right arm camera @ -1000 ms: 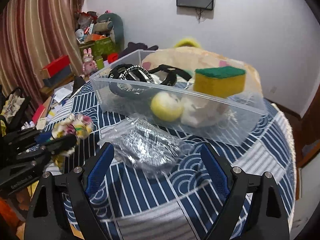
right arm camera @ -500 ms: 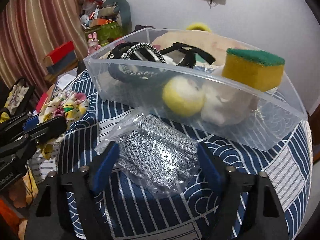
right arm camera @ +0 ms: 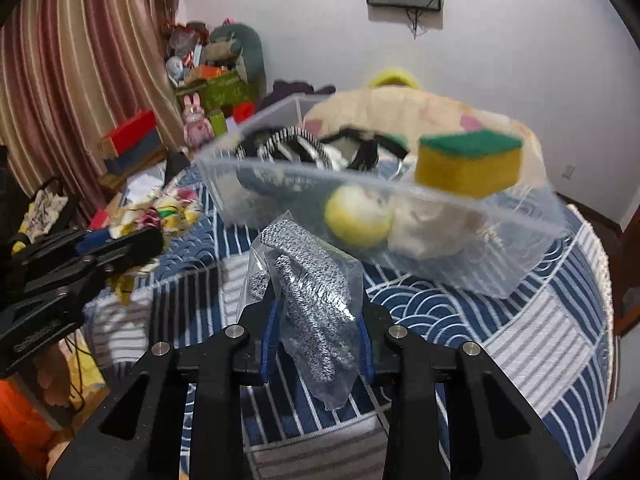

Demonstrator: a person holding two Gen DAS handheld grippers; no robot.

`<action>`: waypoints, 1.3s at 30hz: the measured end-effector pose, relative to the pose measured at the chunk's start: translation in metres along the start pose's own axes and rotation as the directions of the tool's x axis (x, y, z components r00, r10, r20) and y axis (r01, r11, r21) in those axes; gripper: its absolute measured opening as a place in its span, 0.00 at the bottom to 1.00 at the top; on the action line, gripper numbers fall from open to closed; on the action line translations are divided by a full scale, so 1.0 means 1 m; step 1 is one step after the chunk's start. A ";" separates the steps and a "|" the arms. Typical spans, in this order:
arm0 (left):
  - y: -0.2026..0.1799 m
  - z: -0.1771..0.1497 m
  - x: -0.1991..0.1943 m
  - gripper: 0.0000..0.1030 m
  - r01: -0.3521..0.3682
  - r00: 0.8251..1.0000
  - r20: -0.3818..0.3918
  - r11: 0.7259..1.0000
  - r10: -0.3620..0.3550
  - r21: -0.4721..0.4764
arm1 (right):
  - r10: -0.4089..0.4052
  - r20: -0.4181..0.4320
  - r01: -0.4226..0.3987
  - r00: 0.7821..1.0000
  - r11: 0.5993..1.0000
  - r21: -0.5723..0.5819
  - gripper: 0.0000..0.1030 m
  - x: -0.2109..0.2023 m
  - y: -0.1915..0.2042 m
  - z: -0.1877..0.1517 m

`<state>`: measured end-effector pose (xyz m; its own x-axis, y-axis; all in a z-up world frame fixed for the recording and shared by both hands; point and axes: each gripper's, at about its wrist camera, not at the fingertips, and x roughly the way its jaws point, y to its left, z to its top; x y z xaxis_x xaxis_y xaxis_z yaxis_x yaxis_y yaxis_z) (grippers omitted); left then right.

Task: Organize soft objects
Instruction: 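Grasp the plastic bag of grey gloves with the right tool, then drop the scrunchie into the box with the left tool while the right tool drops the glove bag inside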

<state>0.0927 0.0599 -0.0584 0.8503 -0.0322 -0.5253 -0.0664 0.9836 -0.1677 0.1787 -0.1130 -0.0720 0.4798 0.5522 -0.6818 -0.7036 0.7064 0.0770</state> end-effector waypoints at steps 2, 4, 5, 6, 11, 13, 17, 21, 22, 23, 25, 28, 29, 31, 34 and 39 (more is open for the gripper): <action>-0.002 0.005 -0.002 0.22 0.002 1.000 0.015 1.000 -0.002 0.006 | -0.003 0.033 0.003 0.999 1.000 0.000 0.28 -0.011 0.000 0.003; -0.003 0.010 -0.004 0.22 0.008 1.000 0.026 1.000 -0.009 0.008 | -0.007 0.069 0.007 0.998 1.000 -0.001 0.28 -0.023 0.001 0.008; -0.003 0.013 -0.005 0.22 0.015 0.999 0.033 1.000 -0.015 0.007 | -0.015 0.091 0.016 0.996 1.000 -0.003 0.28 -0.029 0.001 0.010; -0.003 0.017 -0.005 0.22 0.021 0.999 0.038 1.000 -0.021 0.006 | -0.022 0.110 0.023 0.994 1.000 -0.005 0.28 -0.033 0.001 0.013; -0.008 0.036 -0.007 0.22 0.029 0.997 0.077 0.999 -0.030 0.018 | -0.049 0.187 0.049 0.981 0.999 0.003 0.28 -0.045 -0.001 0.032; -0.010 0.044 -0.007 0.22 0.024 0.995 0.095 0.999 -0.027 0.030 | -0.063 0.208 0.062 0.976 0.998 0.011 0.28 -0.046 0.000 0.038; -0.012 0.058 0.000 0.22 0.040 0.994 0.100 0.999 -0.043 0.032 | -0.087 0.244 0.085 0.966 0.996 0.020 0.28 -0.048 0.000 0.049; -0.011 0.070 0.012 0.22 0.055 0.994 0.092 0.998 -0.056 0.022 | -0.110 0.268 0.108 0.957 0.994 0.025 0.28 -0.046 -0.001 0.060; -0.010 0.071 0.015 0.22 0.059 0.994 0.088 0.998 -0.061 0.019 | -0.115 0.271 0.112 0.956 0.993 0.028 0.28 -0.046 -0.002 0.063; -0.010 0.074 0.019 0.22 0.060 0.995 0.082 0.998 -0.061 0.019 | -0.119 0.273 0.115 0.955 0.993 0.032 0.28 -0.045 -0.003 0.065; -0.010 0.077 0.027 0.22 0.044 0.996 0.076 0.999 -0.046 0.028 | -0.126 0.273 0.120 0.954 0.992 0.040 0.28 -0.041 -0.006 0.071; -0.010 0.081 0.041 0.22 0.040 0.997 0.059 0.999 -0.042 0.030 | -0.135 0.261 0.124 0.956 0.991 0.059 0.28 -0.033 -0.012 0.077; -0.010 0.082 0.046 0.22 0.039 0.998 0.052 0.999 -0.040 0.028 | -0.133 0.253 0.120 0.958 0.991 0.066 0.28 -0.031 -0.015 0.078; -0.009 0.085 0.056 0.22 0.043 0.999 0.032 0.999 -0.044 0.022 | -0.143 0.233 0.128 0.962 0.989 0.078 0.28 -0.021 -0.020 0.081; -0.007 0.089 0.072 0.22 0.056 0.998 0.000 0.998 -0.056 0.007 | -0.155 0.200 0.140 0.967 0.986 0.085 0.28 -0.009 -0.025 0.082; -0.009 0.089 0.093 0.22 0.059 0.998 -0.038 0.998 -0.059 0.006 | -0.157 0.142 0.146 0.977 0.986 0.084 0.28 0.010 -0.030 0.084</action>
<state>0.2187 0.0638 -0.0314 0.8324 -0.0964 -0.5457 -0.0130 0.9811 -0.1931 0.2490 -0.0915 -0.0205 0.6540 0.4918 -0.5748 -0.5792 0.8143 0.0377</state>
